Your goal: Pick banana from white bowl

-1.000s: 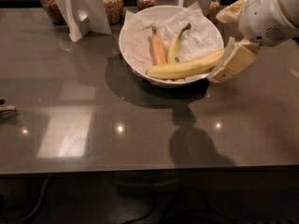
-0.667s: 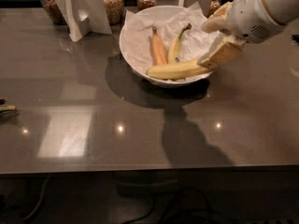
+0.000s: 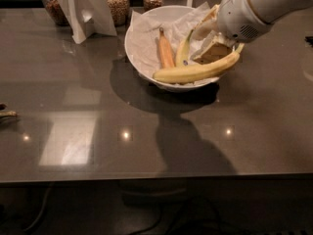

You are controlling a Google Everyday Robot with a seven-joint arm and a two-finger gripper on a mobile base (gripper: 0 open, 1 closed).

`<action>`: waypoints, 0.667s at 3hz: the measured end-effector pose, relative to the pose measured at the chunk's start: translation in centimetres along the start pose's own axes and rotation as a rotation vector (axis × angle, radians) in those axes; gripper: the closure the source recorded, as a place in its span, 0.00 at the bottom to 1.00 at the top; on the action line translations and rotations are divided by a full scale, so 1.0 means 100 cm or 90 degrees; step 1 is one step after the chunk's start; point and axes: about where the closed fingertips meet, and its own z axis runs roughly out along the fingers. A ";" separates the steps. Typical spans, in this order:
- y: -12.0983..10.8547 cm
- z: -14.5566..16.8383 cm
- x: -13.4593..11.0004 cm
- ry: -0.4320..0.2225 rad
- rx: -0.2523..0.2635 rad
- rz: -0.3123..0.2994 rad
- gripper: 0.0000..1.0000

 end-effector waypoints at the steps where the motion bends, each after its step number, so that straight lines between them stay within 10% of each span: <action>1: -0.002 0.013 -0.005 0.000 -0.010 -0.009 0.48; 2: -0.004 0.026 -0.005 0.002 -0.021 -0.012 0.45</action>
Offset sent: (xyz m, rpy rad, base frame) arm 0.0262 0.0201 -0.0264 -0.0215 0.0350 0.0349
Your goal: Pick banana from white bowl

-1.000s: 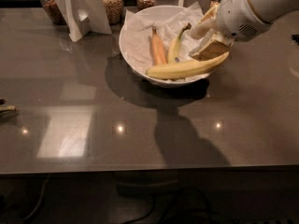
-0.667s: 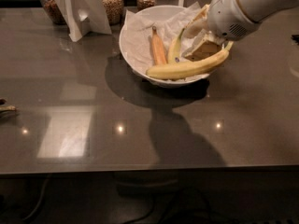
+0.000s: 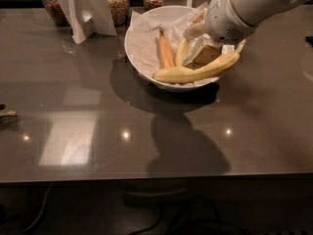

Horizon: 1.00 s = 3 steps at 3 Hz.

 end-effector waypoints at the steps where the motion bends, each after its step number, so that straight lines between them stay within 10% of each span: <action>1: -0.001 0.015 0.005 0.010 -0.013 0.003 0.46; 3: -0.003 0.039 0.024 0.039 -0.039 0.023 0.43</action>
Offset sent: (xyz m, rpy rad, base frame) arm 0.0263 -0.0055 -0.0452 -0.0459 0.0863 -0.0311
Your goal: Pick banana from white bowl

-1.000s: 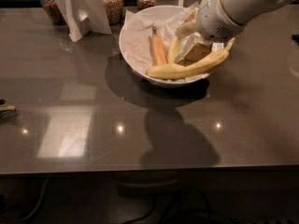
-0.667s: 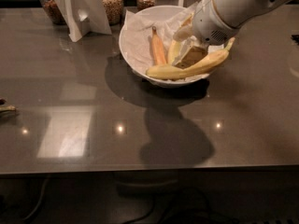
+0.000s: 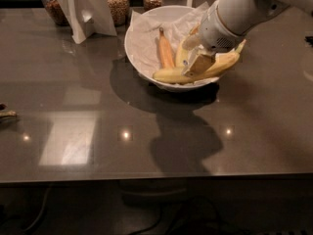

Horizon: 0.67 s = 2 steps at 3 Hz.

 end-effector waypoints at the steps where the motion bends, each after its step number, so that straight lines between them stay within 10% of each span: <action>1: 0.000 0.010 0.007 0.013 -0.012 0.008 0.43; 2: 0.001 0.019 0.014 0.025 -0.024 0.014 0.44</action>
Offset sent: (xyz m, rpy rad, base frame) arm 0.0103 -0.0103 -0.0341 -0.0464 0.0747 -0.0289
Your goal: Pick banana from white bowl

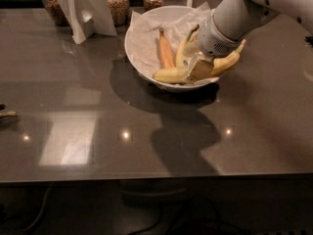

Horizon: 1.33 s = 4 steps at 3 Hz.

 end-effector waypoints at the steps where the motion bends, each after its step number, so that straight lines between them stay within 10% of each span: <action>1: 0.001 0.008 0.005 0.011 -0.011 0.004 0.43; 4: 0.004 0.024 0.019 0.040 -0.031 0.015 0.46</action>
Offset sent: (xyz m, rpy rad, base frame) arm 0.0044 -0.0064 -0.0251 -0.0410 0.0532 -0.0145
